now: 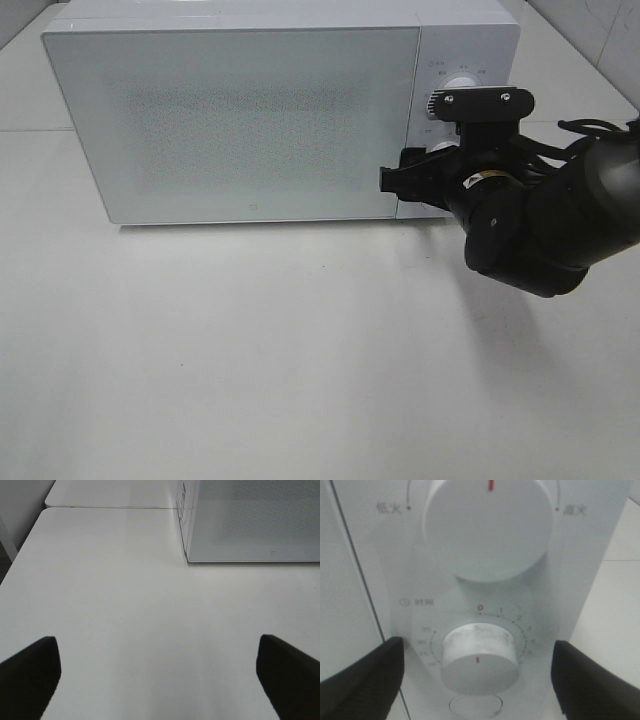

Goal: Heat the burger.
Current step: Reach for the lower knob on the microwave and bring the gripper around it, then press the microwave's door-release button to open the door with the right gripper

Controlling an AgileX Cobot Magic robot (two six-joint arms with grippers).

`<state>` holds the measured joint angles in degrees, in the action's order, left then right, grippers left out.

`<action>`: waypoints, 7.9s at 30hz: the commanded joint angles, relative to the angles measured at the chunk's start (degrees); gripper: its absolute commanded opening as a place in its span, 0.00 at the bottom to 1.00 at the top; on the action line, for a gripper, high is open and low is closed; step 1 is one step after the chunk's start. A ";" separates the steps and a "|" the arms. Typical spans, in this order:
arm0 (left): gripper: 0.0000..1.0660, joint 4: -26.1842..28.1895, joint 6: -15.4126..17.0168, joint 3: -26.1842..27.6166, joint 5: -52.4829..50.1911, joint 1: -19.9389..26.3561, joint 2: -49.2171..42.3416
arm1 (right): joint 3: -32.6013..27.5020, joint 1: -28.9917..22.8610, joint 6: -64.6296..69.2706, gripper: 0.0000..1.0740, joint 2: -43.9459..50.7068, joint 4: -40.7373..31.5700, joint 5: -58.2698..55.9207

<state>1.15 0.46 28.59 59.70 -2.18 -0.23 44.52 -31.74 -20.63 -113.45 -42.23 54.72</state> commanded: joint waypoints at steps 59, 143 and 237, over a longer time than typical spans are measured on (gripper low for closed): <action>0.96 0.40 0.00 -0.11 -0.29 0.34 -1.55 | 1.43 0.11 35.52 0.07 1.49 6.47 -3.61; 0.96 0.40 0.00 -0.11 -0.29 0.34 -1.55 | -10.71 0.11 44.00 0.67 28.25 18.33 -31.11; 0.96 0.40 0.00 -0.11 -0.29 0.34 -1.38 | -15.99 26.30 30.14 0.71 115.28 42.23 -111.90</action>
<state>1.15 0.46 28.59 59.70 -2.18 -0.23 28.59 -5.90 9.17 0.23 0.00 -57.64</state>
